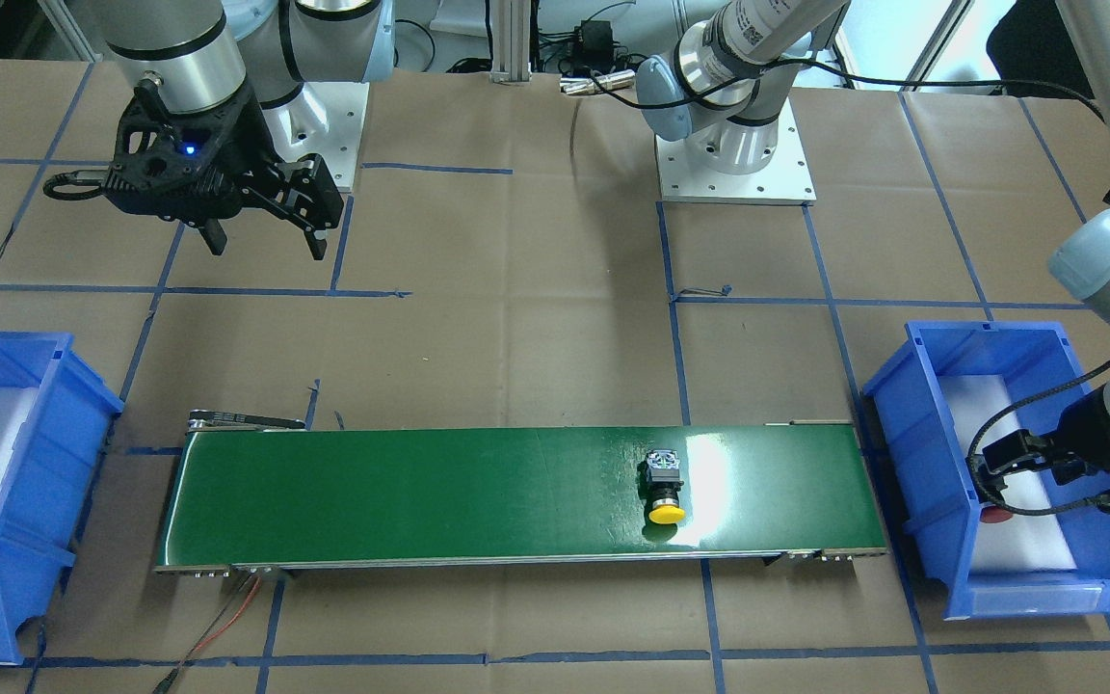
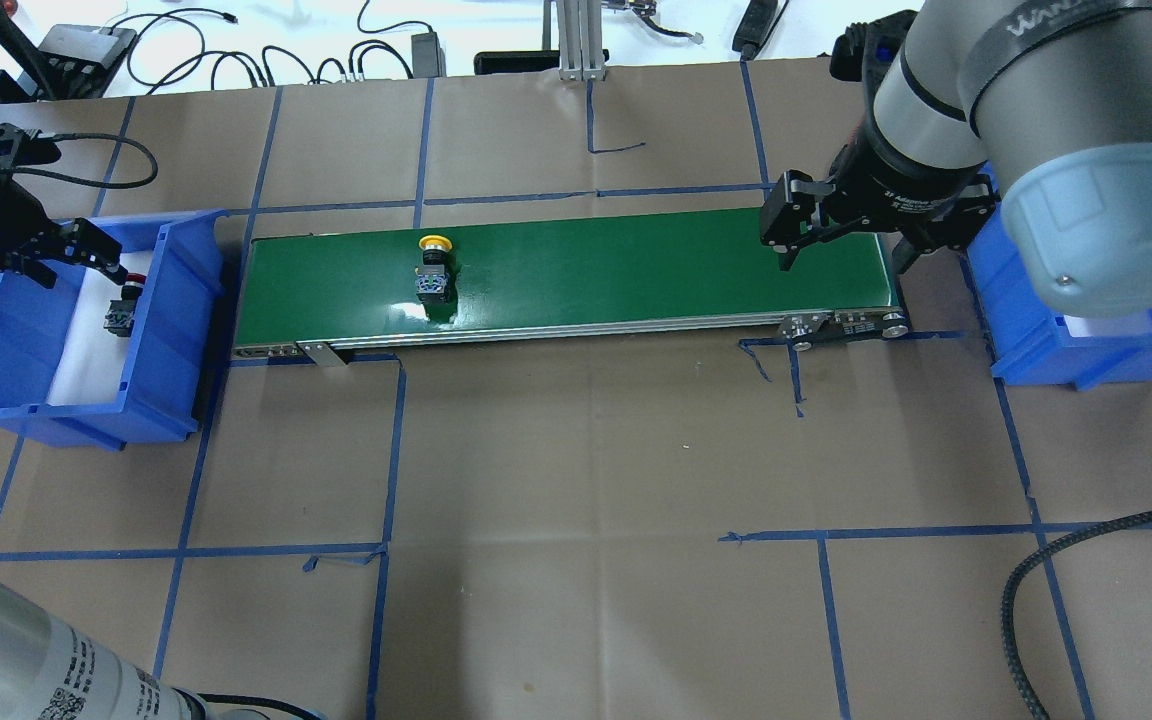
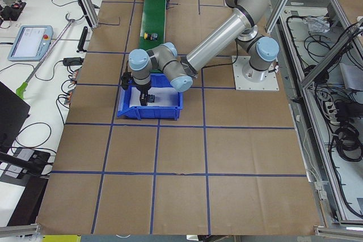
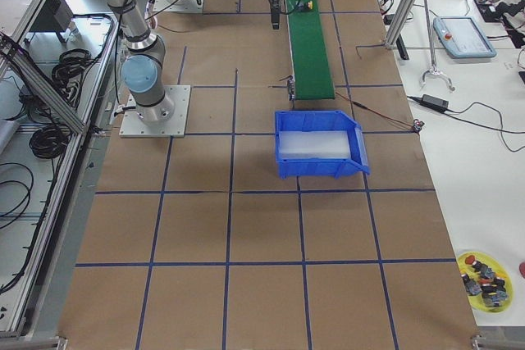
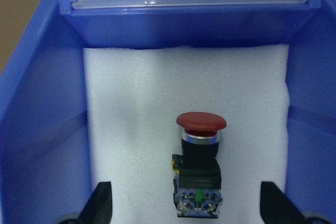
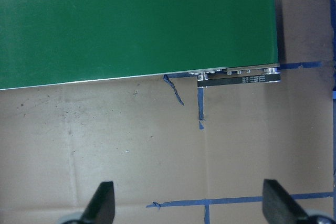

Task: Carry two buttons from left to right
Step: 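Move the left gripper back into the bin and grasp the red button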

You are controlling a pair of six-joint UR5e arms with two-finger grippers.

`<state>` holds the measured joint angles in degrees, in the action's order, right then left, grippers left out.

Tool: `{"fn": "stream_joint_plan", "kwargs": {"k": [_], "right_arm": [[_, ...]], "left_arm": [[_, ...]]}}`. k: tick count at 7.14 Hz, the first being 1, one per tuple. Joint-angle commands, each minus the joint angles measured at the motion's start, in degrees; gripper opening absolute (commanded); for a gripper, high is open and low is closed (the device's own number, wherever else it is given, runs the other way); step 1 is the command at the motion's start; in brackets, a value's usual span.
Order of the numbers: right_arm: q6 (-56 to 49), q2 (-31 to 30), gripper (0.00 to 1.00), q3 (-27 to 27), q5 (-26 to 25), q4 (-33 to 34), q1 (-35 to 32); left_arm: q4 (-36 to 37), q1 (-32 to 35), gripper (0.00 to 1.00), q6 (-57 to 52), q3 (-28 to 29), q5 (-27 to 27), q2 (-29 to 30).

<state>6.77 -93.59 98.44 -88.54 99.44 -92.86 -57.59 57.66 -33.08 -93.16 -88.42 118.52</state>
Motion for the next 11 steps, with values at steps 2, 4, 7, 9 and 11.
{"fn": "stream_joint_plan", "kwargs": {"k": [2, 4, 7, 9, 11], "right_arm": [[-0.01, 0.07, 1.00, 0.00, 0.03, 0.05, -0.04], [0.08, 0.07, 1.00, 0.00, 0.03, 0.05, -0.04], [0.08, 0.07, 1.00, 0.00, 0.12, 0.05, -0.04], [0.17, -0.01, 1.00, 0.00, 0.20, 0.14, -0.04], [0.08, 0.07, 1.00, 0.00, 0.20, 0.14, -0.04]], "left_arm": [[1.08, 0.00, 0.89, 0.03, -1.41, 0.09, 0.84], [1.08, 0.00, 0.52, 0.03, -0.89, -0.09, 1.01], [1.08, 0.00, 0.05, 0.03, 0.34, 0.00, 1.10], [-2.67, 0.17, 0.02, -0.23, 3.49, 0.09, -0.91], [-15.20, 0.17, 0.02, -0.32, 8.93, -0.26, -5.55]]}}
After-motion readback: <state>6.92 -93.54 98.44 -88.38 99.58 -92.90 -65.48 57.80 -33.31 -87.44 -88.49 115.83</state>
